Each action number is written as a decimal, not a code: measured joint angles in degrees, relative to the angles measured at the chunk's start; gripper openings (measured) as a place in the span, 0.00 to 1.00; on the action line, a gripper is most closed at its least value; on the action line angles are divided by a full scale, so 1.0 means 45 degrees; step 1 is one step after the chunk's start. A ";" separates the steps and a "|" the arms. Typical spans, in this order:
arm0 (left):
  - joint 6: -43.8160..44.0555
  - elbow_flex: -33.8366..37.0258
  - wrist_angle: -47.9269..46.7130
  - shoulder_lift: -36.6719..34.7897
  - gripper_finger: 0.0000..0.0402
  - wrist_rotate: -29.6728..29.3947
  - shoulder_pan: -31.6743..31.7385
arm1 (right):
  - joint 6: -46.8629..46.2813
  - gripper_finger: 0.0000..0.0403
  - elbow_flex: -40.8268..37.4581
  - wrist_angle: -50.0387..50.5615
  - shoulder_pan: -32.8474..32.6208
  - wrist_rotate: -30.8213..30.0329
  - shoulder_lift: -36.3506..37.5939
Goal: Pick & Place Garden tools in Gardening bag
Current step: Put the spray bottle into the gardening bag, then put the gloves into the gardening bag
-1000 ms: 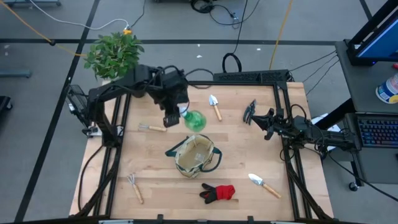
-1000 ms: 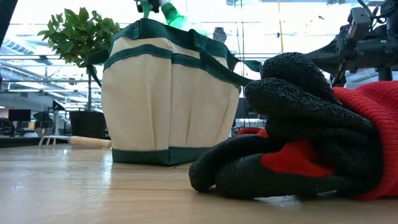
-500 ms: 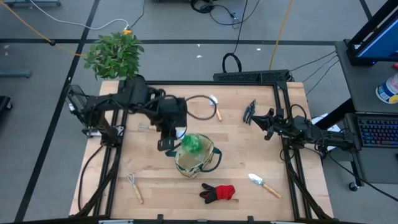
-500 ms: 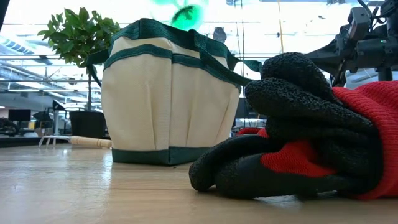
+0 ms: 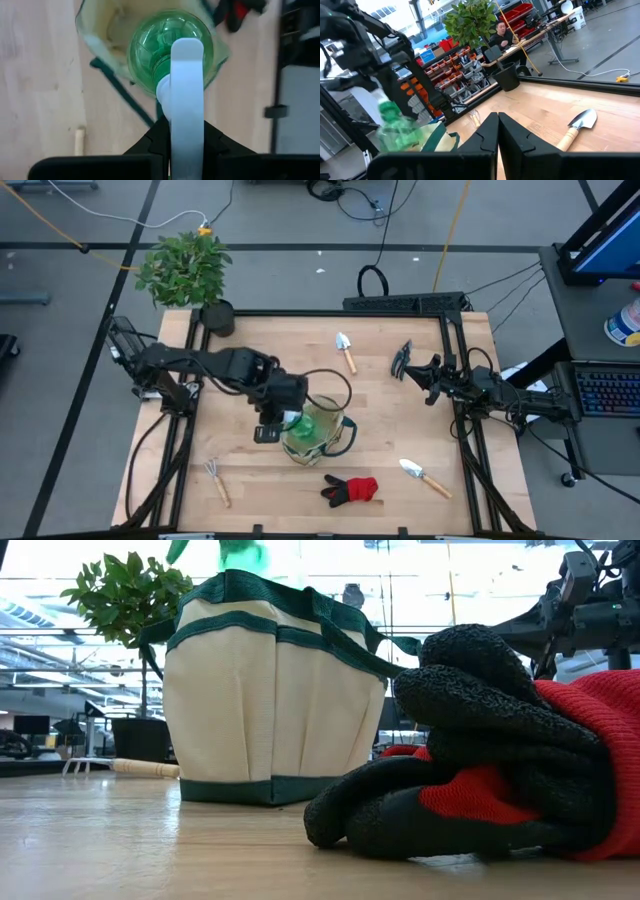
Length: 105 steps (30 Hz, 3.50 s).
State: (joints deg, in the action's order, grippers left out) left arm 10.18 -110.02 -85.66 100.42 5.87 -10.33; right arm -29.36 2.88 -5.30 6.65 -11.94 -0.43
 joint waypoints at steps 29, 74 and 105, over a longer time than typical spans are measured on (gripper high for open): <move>-0.2444 0.1084 0.0581 0.0904 0.13 0.0502 -0.0282 | -0.0125 0.00 0.0000 0.0114 -0.0003 0.0005 -0.0041; -0.1409 0.0555 -0.0715 0.1075 0.38 0.0053 -0.0402 | -0.0807 0.00 0.0005 0.0030 -0.0003 0.0005 -0.0699; 0.3919 -0.0844 0.1105 -0.1384 0.47 -0.3279 -0.1833 | -0.2158 0.00 0.0005 -0.1566 -0.0005 0.4493 -0.0699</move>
State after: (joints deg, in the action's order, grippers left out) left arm 27.81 -113.82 -80.69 94.19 -8.88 -18.58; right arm -39.07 2.90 -12.35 6.63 8.27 -3.57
